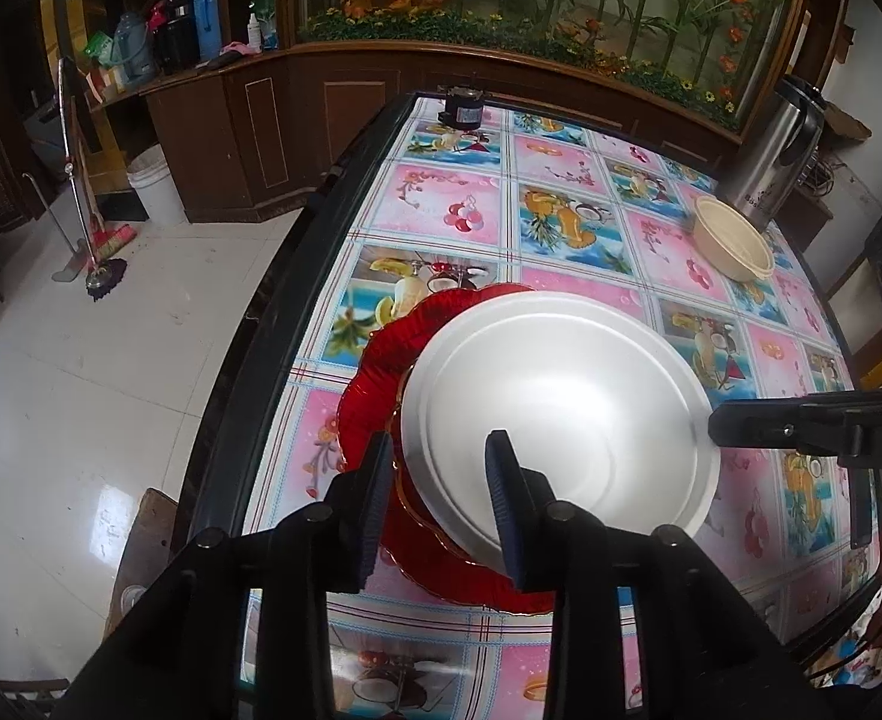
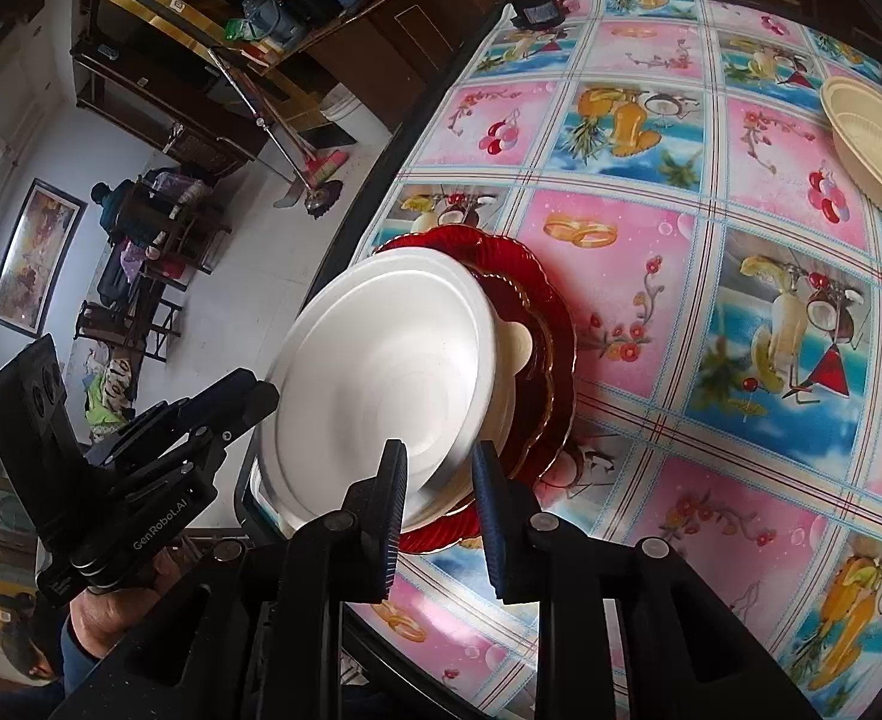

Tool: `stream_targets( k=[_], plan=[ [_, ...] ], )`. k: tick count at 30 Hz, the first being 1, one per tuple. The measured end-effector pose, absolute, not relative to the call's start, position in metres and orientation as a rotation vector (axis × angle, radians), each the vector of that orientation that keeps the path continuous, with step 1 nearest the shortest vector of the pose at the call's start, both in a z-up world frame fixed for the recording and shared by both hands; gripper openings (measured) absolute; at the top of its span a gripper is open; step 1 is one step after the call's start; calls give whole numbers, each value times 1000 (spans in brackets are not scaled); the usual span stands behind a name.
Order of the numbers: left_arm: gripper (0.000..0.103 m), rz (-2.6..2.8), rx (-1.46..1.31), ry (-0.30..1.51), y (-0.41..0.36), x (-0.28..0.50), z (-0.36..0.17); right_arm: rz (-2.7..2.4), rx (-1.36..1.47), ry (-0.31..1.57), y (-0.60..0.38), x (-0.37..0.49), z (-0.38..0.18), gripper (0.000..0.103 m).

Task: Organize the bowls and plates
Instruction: 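Lower the white paper bowl onto the beige bowl on the stack with the left tool, then grasp the beige paper bowl beside the kettle with the right tool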

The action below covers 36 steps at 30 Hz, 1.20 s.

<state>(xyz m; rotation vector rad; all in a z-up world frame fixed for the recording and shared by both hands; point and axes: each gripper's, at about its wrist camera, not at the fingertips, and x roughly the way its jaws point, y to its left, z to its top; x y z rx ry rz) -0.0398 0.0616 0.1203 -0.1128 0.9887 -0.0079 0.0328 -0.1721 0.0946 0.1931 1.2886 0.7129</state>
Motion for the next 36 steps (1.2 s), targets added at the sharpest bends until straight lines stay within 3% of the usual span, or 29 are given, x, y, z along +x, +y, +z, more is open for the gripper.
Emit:
stream_targets(
  k=[10, 26, 36],
  plan=[
    [43, 34, -36, 931, 53, -46, 137, 704, 220, 1241, -189, 29, 112, 31],
    [54, 53, 112, 834, 21, -54, 165, 647, 307, 1206, -233, 26, 118, 31],
    [55, -3, 179, 778, -16, -50, 182, 595, 358, 1201, -268, 20, 116, 31]
  ],
)
